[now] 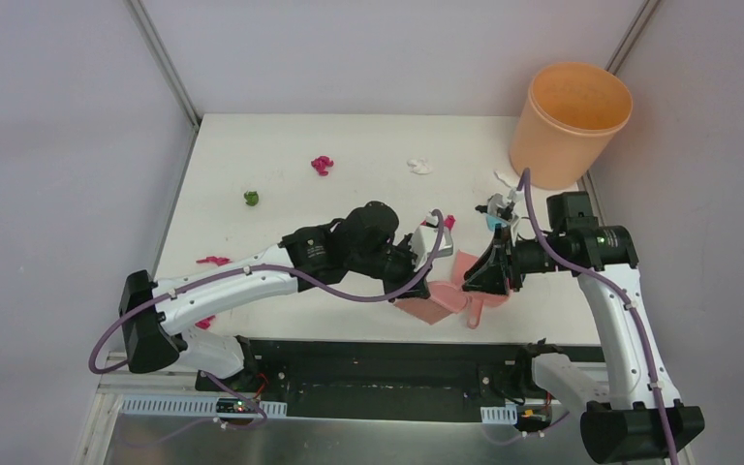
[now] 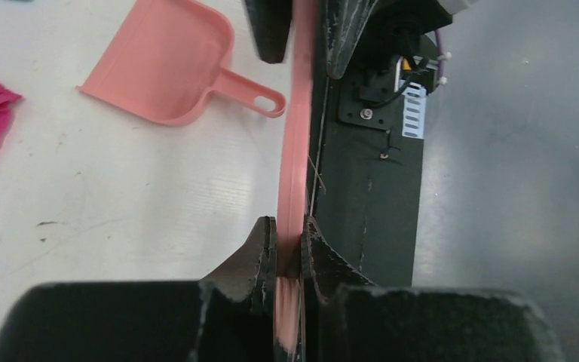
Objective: Sweep away the paper scraps from the table
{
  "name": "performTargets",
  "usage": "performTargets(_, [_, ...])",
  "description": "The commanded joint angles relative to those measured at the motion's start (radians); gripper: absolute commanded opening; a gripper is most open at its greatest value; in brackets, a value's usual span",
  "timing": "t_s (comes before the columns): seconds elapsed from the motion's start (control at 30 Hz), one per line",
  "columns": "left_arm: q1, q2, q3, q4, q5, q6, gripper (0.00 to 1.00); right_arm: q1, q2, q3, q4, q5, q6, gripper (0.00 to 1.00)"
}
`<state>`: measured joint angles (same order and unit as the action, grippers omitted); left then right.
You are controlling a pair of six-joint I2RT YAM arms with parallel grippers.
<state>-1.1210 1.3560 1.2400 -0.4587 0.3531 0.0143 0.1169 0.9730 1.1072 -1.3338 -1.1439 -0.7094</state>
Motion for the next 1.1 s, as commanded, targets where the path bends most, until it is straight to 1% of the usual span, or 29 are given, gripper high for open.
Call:
performTargets(0.0, [0.045, -0.017, -0.018, 0.076, 0.132, 0.033, 0.00, 0.004, -0.005, 0.052, -0.125, 0.012, -0.103, 0.42])
performTargets(0.1, [0.063, -0.008, -0.005, 0.039, 0.173, 0.058, 0.00, 0.006, 0.015, 0.104, -0.233, 0.068, -0.221, 0.47])
performTargets(0.3, [0.066, 0.044, 0.024, -0.018, 0.290, 0.087, 0.00, 0.008, 0.032, 0.182, -0.319, 0.170, -0.333, 0.47])
performTargets(0.43, [0.064, 0.073, 0.033, -0.029, 0.351, 0.083, 0.00, 0.010, 0.027, 0.200, -0.331, 0.173, -0.369, 0.46])
performTargets(0.67, [0.065, 0.068, 0.022, -0.015, 0.373, 0.084, 0.00, 0.012, 0.026, 0.174, -0.335, 0.183, -0.387, 0.44])
performTargets(0.87, [0.065, 0.060, 0.020, -0.014, 0.363, 0.102, 0.00, 0.014, 0.035, 0.125, -0.359, 0.191, -0.415, 0.51])
performTargets(0.97, [0.066, 0.066, 0.022, -0.011, 0.346, 0.102, 0.00, 0.018, 0.051, 0.120, -0.395, 0.174, -0.444, 0.51])
performTargets(1.07, [0.065, 0.072, 0.024, -0.005, 0.341, 0.102, 0.00, 0.023, 0.065, 0.108, -0.413, 0.169, -0.459, 0.47])
